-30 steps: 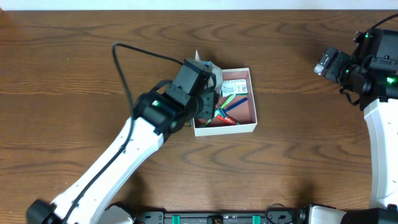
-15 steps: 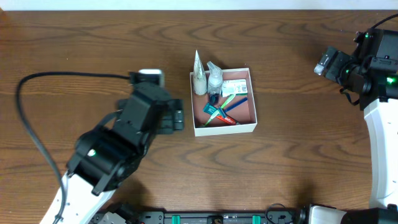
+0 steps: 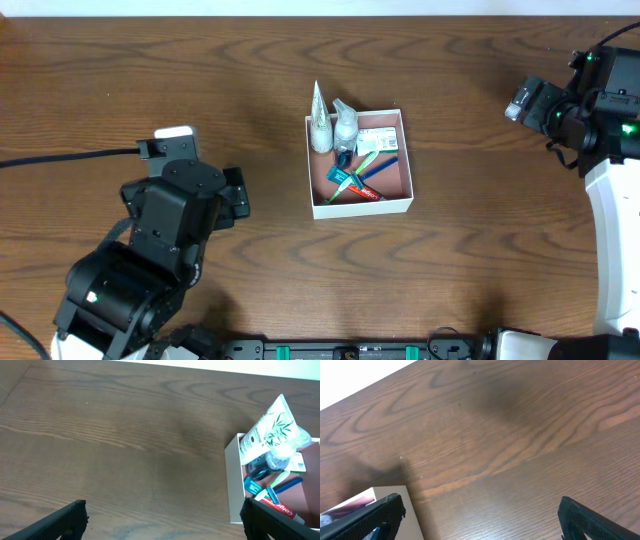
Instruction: Pack container
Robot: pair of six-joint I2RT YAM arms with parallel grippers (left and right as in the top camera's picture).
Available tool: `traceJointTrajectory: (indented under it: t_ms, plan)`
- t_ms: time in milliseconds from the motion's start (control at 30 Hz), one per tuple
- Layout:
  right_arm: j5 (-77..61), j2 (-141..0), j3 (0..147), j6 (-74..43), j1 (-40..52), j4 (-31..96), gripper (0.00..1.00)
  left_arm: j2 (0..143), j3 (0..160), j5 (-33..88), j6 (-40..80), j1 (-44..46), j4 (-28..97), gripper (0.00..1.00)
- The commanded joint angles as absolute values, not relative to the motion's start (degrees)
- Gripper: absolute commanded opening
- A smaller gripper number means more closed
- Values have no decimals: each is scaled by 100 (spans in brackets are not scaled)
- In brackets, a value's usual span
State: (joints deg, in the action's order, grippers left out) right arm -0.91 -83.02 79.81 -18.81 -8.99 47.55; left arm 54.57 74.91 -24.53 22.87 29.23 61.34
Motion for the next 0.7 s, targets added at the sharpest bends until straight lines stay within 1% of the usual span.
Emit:
traceJointTrajectory:
  t_ms: [0,200,300,367,500,667]
  plan:
    - [-108,-8289,8053,-1813,-937,4759,99,5481,7513,-2604,2257,2893,6147,98]
    - [-108,-8289,8053,-1815,-937,4759,99,5492,7513,-2589,2265,2895,6344,98]
    - [-108,-8289,8053,-1815,-937,4762,99,5511,7472,-2231,2285,2895,6768,98]
    - [-108,-8289,8053,-1815,-937,4762,99,5387,7297,-2185,2539,2849,7054,98]
    - [-108,-8289,8053,-1815,-937,4759,99,4724,6600,-1898,2838,2246,7026,98]
    - [-108,-8289,8053,-1815,-937,4759,99,3463,5441,-1457,2742,1350,6123,98]
